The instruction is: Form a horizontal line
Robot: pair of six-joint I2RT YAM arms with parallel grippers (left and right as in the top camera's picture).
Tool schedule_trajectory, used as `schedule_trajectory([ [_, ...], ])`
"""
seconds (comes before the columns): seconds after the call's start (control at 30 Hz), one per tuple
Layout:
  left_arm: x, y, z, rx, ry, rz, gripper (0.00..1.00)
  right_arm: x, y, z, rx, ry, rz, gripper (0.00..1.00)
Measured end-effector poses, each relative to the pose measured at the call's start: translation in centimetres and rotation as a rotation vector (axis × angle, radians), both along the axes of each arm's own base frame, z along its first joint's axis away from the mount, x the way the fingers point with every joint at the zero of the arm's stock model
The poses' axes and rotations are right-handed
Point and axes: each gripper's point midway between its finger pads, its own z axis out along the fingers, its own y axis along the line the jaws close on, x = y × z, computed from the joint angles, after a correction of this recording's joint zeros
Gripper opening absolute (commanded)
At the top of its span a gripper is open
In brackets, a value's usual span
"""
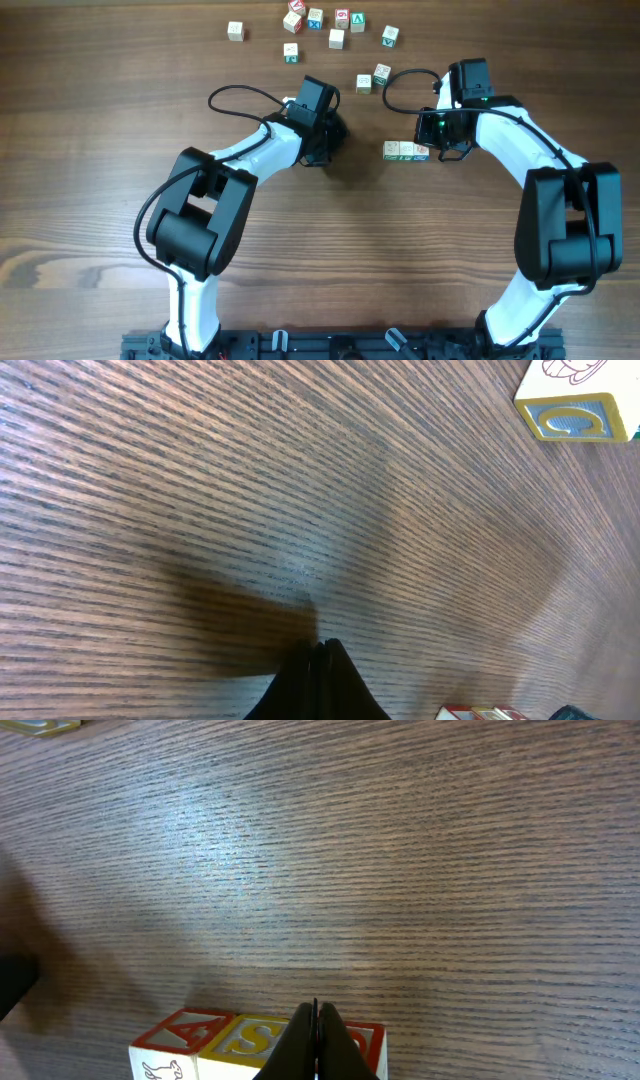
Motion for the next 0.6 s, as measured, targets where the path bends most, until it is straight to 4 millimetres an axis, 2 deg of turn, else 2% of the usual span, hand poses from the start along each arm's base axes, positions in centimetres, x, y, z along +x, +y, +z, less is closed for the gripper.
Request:
schedule_trajectory([
  [0.37, 0.0, 0.0, 0.0, 0.000, 0.000, 0.000, 0.04, 0.1, 0.0, 0.0, 0.000, -0.002, 0.000, 0.04],
  [0.6, 0.0, 0.0, 0.0, 0.000, -0.001, 0.000, 0.04, 1.9, -0.4, 0.6, -0.022, -0.083, -0.012, 0.04],
])
